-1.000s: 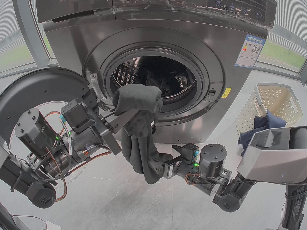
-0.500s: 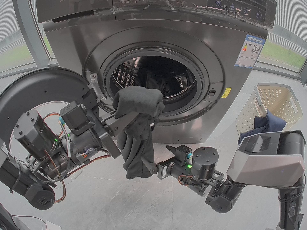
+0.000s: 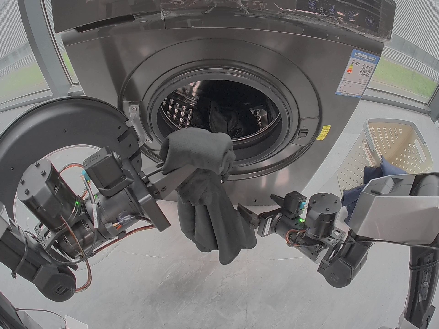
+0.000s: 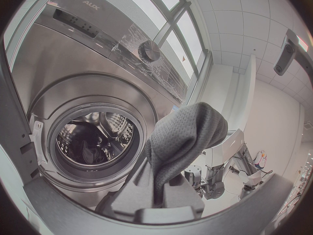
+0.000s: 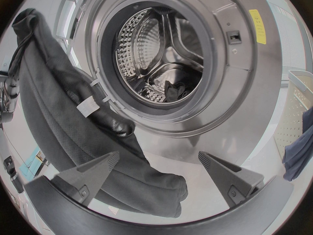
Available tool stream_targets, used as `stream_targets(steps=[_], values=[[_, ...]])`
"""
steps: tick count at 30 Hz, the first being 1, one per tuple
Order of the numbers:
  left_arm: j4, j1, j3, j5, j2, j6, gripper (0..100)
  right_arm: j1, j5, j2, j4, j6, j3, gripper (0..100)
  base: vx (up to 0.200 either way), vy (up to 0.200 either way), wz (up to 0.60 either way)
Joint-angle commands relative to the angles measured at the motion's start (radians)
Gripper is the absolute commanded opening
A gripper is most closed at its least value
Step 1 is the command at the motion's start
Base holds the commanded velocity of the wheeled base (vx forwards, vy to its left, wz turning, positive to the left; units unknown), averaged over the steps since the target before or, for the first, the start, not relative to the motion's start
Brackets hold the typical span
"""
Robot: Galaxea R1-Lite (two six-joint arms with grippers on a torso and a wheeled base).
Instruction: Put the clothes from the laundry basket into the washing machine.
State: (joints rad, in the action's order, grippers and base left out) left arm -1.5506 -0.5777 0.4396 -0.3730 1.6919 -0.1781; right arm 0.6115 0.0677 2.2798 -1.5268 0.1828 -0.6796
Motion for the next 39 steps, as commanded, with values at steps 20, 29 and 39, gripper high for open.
stream_targets(steps=[20, 29, 39], values=[[-0.002, -0.002, 0.013, 0.0, -0.003, -0.017, 0, 0.105, -0.002, 0.11, 0.037, -0.032, -0.167, 100, 0.0, 0.0, 0.0], [-0.002, 0.005, 0.016, 0.0, -0.001, -0.017, 0, 0.162, 0.026, 0.112, 0.036, -0.031, -0.149, 100, 0.0, 0.0, 0.0], [0.0, 0.005, 0.014, 0.0, -0.005, -0.018, 0, 0.109, 0.026, 0.158, 0.04, -0.032, -0.221, 100, 0.0, 0.0, 0.0]])
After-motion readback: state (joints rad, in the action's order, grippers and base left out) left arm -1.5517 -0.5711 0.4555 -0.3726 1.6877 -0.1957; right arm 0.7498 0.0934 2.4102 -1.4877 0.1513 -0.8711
